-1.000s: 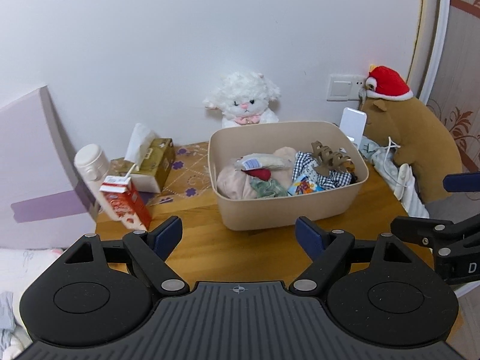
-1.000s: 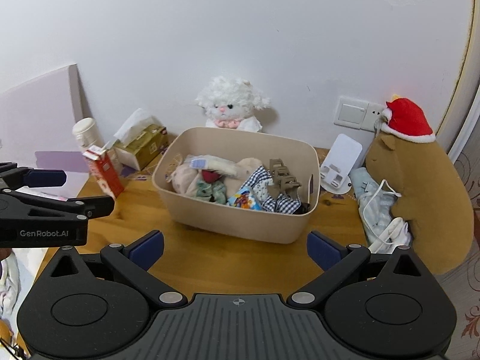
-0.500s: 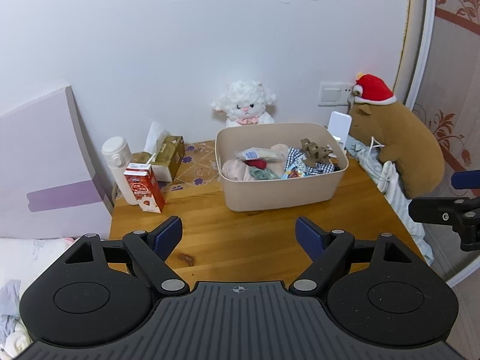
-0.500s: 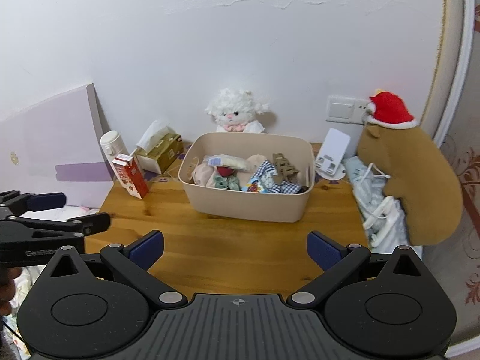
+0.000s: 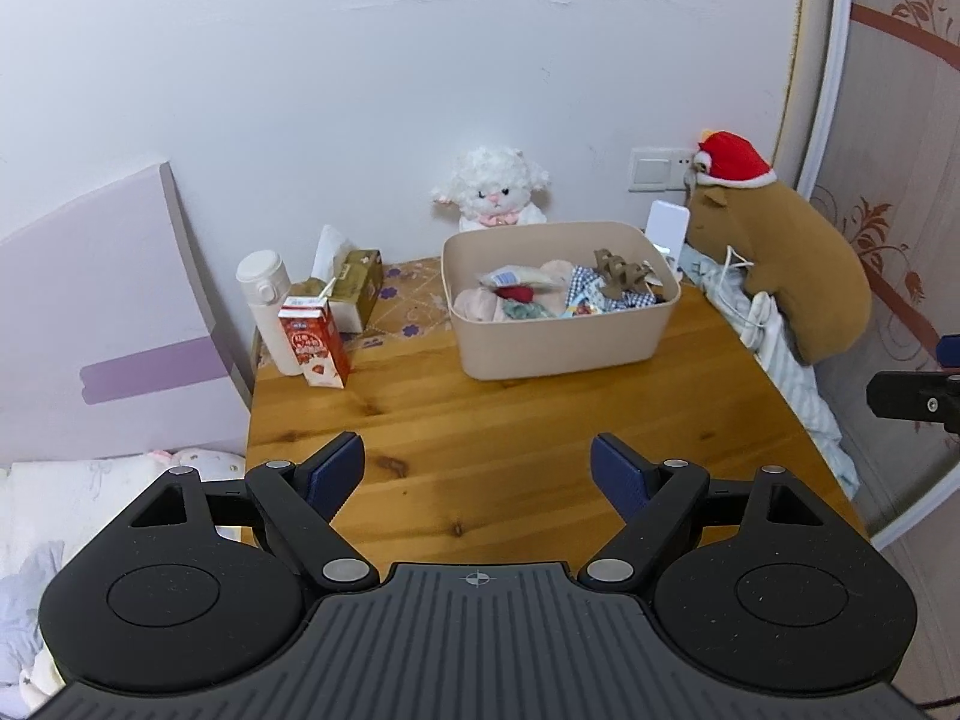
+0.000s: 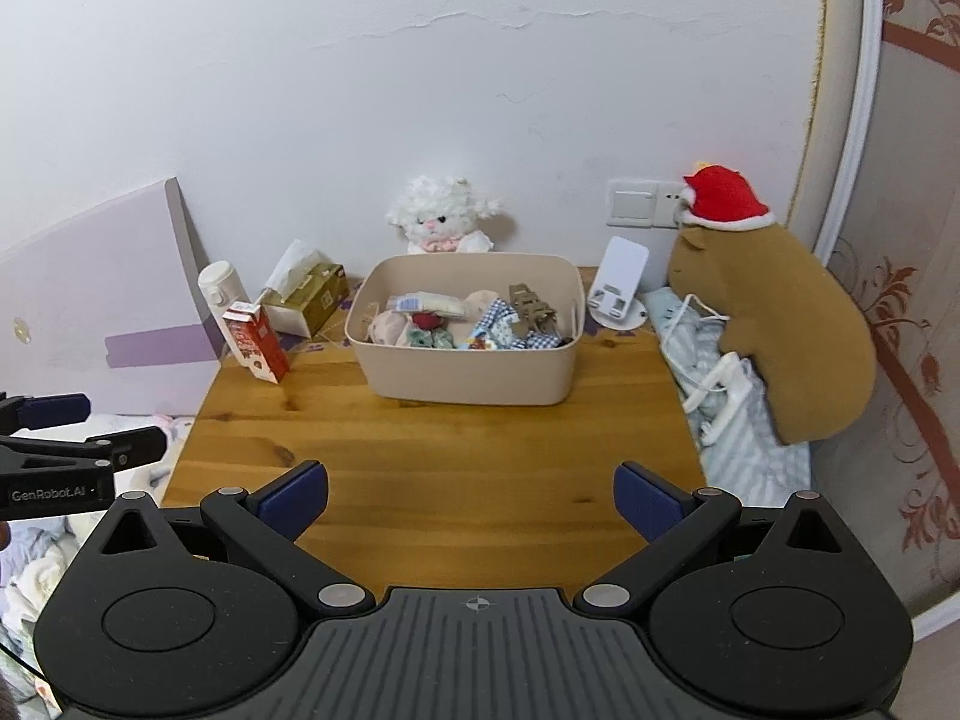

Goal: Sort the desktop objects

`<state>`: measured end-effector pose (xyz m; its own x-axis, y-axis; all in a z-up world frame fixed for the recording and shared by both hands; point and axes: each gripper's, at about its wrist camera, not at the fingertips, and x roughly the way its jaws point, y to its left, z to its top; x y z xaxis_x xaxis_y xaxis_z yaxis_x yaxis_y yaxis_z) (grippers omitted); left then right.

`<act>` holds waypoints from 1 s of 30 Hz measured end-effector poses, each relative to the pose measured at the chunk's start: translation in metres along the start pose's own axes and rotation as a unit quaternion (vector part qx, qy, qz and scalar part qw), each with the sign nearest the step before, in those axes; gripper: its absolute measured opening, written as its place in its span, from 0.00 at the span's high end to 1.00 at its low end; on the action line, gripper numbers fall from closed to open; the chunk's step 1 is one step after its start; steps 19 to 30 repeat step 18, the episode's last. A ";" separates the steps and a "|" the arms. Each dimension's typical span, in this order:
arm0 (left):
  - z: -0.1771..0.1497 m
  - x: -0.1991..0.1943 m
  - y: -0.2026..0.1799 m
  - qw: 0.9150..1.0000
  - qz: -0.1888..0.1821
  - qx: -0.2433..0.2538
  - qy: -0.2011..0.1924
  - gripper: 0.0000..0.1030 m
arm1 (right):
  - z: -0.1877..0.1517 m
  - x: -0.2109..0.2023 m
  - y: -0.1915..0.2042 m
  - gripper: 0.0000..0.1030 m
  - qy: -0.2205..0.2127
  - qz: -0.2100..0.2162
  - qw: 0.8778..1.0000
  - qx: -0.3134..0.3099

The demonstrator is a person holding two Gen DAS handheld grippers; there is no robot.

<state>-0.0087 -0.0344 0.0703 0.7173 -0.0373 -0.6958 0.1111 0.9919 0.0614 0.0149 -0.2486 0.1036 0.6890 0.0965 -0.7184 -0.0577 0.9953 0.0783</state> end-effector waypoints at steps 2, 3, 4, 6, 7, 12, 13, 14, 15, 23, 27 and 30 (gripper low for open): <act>-0.003 -0.008 -0.001 1.000 -0.004 -0.002 0.000 0.19 | -0.004 -0.008 -0.001 0.00 0.000 0.000 1.000 0.002; -0.004 -0.011 -0.001 1.000 -0.006 -0.002 0.000 0.19 | -0.006 -0.011 -0.002 0.00 0.001 0.002 1.000 0.004; -0.006 -0.015 -0.001 1.000 -0.009 -0.002 0.000 0.19 | -0.008 -0.014 -0.002 0.00 0.002 0.002 1.000 0.006; -0.008 -0.021 -0.003 1.000 -0.015 0.001 0.001 0.19 | -0.011 -0.020 -0.004 0.00 0.006 0.003 1.000 0.011; -0.009 -0.023 -0.003 1.000 -0.016 0.002 0.003 0.19 | -0.012 -0.022 -0.005 0.00 0.008 0.005 1.000 0.014; -0.011 -0.029 -0.002 1.000 -0.018 0.000 0.002 0.19 | -0.018 -0.033 -0.005 0.00 0.009 -0.003 1.000 0.010; -0.011 -0.031 -0.002 1.000 -0.019 -0.002 0.002 0.19 | -0.018 -0.035 -0.005 0.00 0.010 -0.003 1.000 0.010; -0.012 -0.033 -0.002 1.000 -0.021 -0.004 0.003 0.19 | -0.019 -0.036 -0.005 0.00 0.010 -0.003 1.000 0.009; -0.013 -0.036 -0.002 1.000 -0.022 -0.003 0.003 0.19 | -0.020 -0.039 -0.005 0.00 0.010 -0.004 1.000 0.009; -0.014 -0.039 -0.003 1.000 -0.023 0.000 0.007 0.19 | -0.019 -0.042 -0.008 0.00 0.009 -0.004 1.000 0.012; -0.014 -0.039 -0.003 1.000 -0.023 0.000 0.007 0.19 | -0.019 -0.042 -0.008 0.00 0.009 -0.004 1.000 0.012; -0.014 -0.039 -0.003 1.000 -0.023 0.000 0.007 0.19 | -0.019 -0.042 -0.008 0.00 0.009 -0.004 1.000 0.012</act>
